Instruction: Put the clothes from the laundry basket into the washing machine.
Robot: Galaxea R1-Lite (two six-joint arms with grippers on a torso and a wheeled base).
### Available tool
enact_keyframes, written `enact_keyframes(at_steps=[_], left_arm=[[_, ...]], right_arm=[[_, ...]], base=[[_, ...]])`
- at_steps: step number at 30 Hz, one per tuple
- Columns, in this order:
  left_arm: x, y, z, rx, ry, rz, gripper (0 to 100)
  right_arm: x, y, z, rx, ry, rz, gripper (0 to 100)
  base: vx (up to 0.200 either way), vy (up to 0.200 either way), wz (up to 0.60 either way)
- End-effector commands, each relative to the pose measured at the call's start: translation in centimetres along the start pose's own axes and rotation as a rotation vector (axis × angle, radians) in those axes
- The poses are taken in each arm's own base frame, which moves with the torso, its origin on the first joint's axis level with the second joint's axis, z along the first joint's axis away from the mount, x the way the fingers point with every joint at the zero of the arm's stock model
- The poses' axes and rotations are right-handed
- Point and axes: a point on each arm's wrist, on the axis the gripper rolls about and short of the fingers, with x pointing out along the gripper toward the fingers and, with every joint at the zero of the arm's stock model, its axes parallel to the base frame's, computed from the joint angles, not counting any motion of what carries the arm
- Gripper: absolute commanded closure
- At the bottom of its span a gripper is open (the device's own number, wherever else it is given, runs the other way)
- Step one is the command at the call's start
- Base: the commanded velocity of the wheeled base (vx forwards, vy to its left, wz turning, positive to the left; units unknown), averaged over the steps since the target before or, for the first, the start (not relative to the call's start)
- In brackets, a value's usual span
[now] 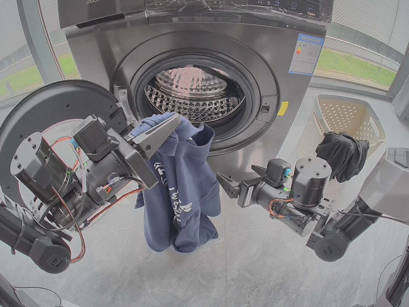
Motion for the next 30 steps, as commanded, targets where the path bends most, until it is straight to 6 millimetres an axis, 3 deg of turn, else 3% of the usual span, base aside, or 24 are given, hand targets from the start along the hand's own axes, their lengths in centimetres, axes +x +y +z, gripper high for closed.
enact_keyframes(at_steps=[1,4,7,16,22,27,30], left_arm=[[-0.2,0.0,-0.1,-0.002,0.005,0.002,100],[-0.3,0.0,-0.1,-0.004,0.008,0.001,100],[-0.2,0.0,-0.3,-0.005,0.012,0.003,100],[0.2,0.5,-0.4,-0.008,0.009,0.016,100],[0.1,0.5,-0.4,-0.008,0.009,0.019,100],[0.1,0.5,-0.3,-0.007,0.007,0.02,100],[0.0,0.5,-0.1,-0.005,0.0,0.017,100]], right_arm=[[2.9,-0.8,-0.1,0.003,-0.034,-0.026,0],[3.7,-1.0,0.4,0.007,-0.061,-0.03,0],[3.9,-0.5,-0.6,-0.001,-0.038,-0.012,0],[2.7,3.7,-2.3,-0.018,0.01,0.101,0],[2.3,5.2,-2.7,-0.016,0.014,0.143,0],[2.4,4.8,-2.8,-0.016,0.013,0.132,0],[2.1,3.3,-2.6,-0.018,0.013,0.098,0]], base=[[0.0,0.0,0.0],[0.0,0.0,0.0],[0.0,0.0,0.0],[0.0,0.0,0.0],[0.0,0.0,0.0],[0.0,0.0,0.0],[0.0,0.0,0.0]])
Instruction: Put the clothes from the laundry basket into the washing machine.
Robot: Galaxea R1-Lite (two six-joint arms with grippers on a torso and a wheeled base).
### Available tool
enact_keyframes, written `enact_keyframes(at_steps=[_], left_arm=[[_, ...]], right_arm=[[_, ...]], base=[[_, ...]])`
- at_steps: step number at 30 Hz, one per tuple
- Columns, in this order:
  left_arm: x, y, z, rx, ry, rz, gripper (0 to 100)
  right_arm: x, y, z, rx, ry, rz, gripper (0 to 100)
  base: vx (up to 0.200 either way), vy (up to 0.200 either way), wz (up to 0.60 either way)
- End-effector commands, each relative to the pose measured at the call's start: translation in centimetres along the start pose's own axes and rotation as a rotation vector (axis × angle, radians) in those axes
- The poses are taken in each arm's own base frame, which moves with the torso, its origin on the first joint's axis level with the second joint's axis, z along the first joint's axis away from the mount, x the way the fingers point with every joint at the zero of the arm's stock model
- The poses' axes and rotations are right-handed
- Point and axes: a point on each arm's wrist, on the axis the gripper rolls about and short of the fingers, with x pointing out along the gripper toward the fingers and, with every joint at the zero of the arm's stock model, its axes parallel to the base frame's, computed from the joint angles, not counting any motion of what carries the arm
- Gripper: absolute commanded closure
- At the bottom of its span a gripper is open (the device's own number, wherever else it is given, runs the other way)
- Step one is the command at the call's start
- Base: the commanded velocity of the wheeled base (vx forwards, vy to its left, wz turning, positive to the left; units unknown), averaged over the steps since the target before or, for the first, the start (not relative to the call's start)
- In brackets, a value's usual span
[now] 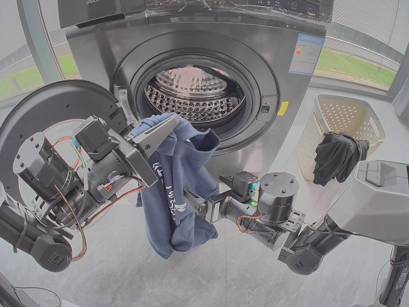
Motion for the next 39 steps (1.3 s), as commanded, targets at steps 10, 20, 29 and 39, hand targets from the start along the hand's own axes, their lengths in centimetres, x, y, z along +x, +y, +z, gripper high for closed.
enact_keyframes(at_steps=[10,20,29,39], left_arm=[[-0.1,-0.1,0.1,0.001,-0.006,-0.005,100],[-0.2,-0.1,0.2,0.002,-0.007,-0.006,100],[-0.3,-0.1,0.1,-0.001,-0.004,-0.005,100],[-0.2,-0.1,0.1,-0.001,-0.004,-0.005,100]], right_arm=[[-2.2,-5.7,2.3,0.001,-0.018,-0.004,0],[1.3,-7.2,2.0,-0.029,-0.015,0.017,0],[2.5,-6.2,1.0,-0.038,-0.006,0.073,0],[2.3,-3.7,1.8,-0.042,-0.03,0.159,0]], base=[[0.0,0.0,0.0],[0.0,0.0,0.0],[0.0,0.0,0.0],[0.0,0.0,0.0]])
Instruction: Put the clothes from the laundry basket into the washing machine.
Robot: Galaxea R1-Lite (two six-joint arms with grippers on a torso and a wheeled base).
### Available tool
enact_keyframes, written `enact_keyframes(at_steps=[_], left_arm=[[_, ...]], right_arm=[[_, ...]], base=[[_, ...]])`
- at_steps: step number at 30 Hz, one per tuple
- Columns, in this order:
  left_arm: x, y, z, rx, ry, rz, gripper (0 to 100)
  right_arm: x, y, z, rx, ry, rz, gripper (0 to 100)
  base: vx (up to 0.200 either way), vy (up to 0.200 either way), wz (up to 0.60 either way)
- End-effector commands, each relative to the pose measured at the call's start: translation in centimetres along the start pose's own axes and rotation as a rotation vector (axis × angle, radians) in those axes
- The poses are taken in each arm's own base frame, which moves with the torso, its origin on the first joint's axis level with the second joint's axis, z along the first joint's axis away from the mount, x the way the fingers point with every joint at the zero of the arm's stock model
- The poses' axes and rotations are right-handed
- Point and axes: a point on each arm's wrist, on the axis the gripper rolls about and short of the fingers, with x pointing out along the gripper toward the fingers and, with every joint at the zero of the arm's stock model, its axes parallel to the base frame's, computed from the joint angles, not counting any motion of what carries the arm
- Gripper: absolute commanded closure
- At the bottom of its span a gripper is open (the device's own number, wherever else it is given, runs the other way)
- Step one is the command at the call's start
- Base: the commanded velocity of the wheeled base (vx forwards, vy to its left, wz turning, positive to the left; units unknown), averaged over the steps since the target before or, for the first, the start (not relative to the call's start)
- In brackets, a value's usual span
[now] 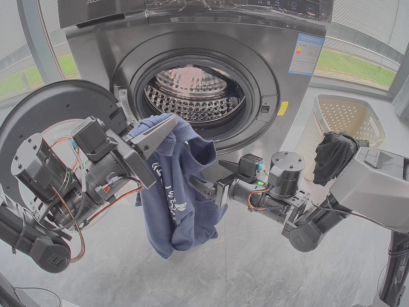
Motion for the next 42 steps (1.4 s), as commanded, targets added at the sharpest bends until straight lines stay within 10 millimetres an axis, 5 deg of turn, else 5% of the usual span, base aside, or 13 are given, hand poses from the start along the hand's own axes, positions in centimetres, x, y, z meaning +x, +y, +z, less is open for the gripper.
enact_keyframes(at_steps=[1,42], left_arm=[[0.0,0.0,0.0,0.0,0.001,0.0,100],[-0.1,0.1,-0.2,-0.002,0.008,0.007,100]], right_arm=[[0.4,0.4,0.2,-0.001,-0.019,0.012,0],[1.4,0.2,2.1,-0.07,-0.149,0.116,0]], base=[[0.0,0.0,0.0],[0.0,0.0,0.0]])
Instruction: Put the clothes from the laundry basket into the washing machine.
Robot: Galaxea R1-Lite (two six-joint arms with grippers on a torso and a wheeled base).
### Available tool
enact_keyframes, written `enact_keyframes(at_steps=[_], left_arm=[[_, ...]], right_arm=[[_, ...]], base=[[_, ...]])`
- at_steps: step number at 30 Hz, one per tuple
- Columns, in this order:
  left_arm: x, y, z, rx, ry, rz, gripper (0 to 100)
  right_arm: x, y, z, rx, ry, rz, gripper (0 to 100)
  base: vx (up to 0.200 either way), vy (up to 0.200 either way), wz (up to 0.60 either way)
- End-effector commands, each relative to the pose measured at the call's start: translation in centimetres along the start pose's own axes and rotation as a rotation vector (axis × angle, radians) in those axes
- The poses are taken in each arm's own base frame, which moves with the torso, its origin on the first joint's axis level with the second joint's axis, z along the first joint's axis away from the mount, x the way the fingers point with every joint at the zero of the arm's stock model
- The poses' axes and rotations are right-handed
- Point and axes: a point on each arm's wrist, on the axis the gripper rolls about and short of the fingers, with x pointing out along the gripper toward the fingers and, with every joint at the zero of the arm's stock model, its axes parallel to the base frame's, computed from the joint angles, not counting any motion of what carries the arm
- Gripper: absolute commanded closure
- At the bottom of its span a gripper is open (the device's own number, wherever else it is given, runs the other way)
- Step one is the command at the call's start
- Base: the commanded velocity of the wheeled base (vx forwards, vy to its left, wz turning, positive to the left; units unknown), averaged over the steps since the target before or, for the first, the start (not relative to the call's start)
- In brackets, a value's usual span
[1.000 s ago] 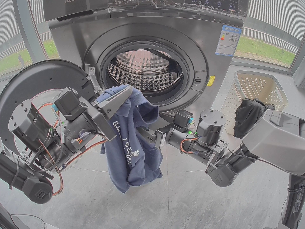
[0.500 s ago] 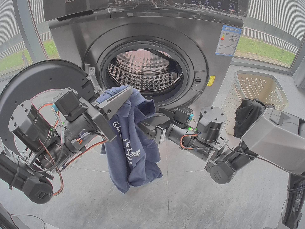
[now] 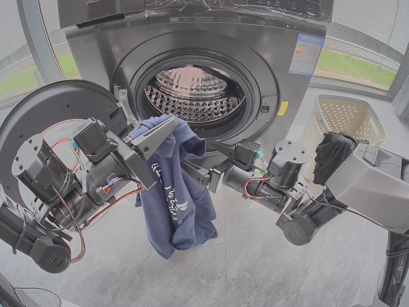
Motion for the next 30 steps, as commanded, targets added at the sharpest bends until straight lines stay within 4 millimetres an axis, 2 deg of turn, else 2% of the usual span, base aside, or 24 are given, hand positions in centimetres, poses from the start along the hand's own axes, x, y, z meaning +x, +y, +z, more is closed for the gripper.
enact_keyframes(at_steps=[1,7,8,15,21,23,24,25,27,29,30], left_arm=[[0.0,0.0,-0.1,-0.001,0.002,0.0,100],[0.0,0.0,0.0,-0.001,0.0,0.0,100],[0.0,0.0,0.0,-0.001,0.0,0.0,100],[0.0,0.4,0.0,0.004,0.0,0.015,100],[-0.1,1.1,0.1,0.011,-0.002,0.039,100],[-0.1,1.1,0.1,0.011,-0.002,0.039,100],[-0.1,1.4,0.2,0.017,-0.01,0.051,100],[-0.1,1.4,0.2,0.017,-0.01,0.051,100],[-0.1,1.8,0.6,0.023,-0.022,0.063,100],[0.0,1.8,0.7,0.026,-0.029,0.064,100],[0.2,2.0,1.2,0.035,-0.049,0.074,100]], right_arm=[[0.0,-0.1,-0.2,-0.006,0.005,0.002,0],[0.1,-0.2,-0.8,-0.006,0.011,0.007,0],[0.2,-0.2,-0.8,-0.007,0.005,0.008,100],[0.0,-0.5,-0.2,-0.016,-0.012,-0.001,100],[-1.4,-1.0,2.7,-0.034,-0.052,-0.026,100],[-1.5,-1.0,2.7,-0.035,-0.052,-0.029,100],[-2.8,-0.6,4.4,-0.037,-0.059,-0.042,100],[-2.8,-0.6,4.4,-0.037,-0.059,-0.042,100],[-4.6,-0.2,5.9,-0.039,-0.065,-0.062,100],[-5.0,-0.1,6.2,-0.038,-0.066,-0.068,100],[-6.4,0.4,6.9,-0.035,-0.054,-0.081,100]], base=[[0.0,0.0,0.0],[0.0,0.0,0.0],[0.0,0.0,0.0],[0.0,0.0,0.0],[0.0,0.0,0.0],[0.0,0.0,0.0],[0.0,0.0,0.0],[0.0,0.0,0.0],[0.0,0.0,0.0],[0.0,0.0,0.0],[0.0,0.0,0.0]])
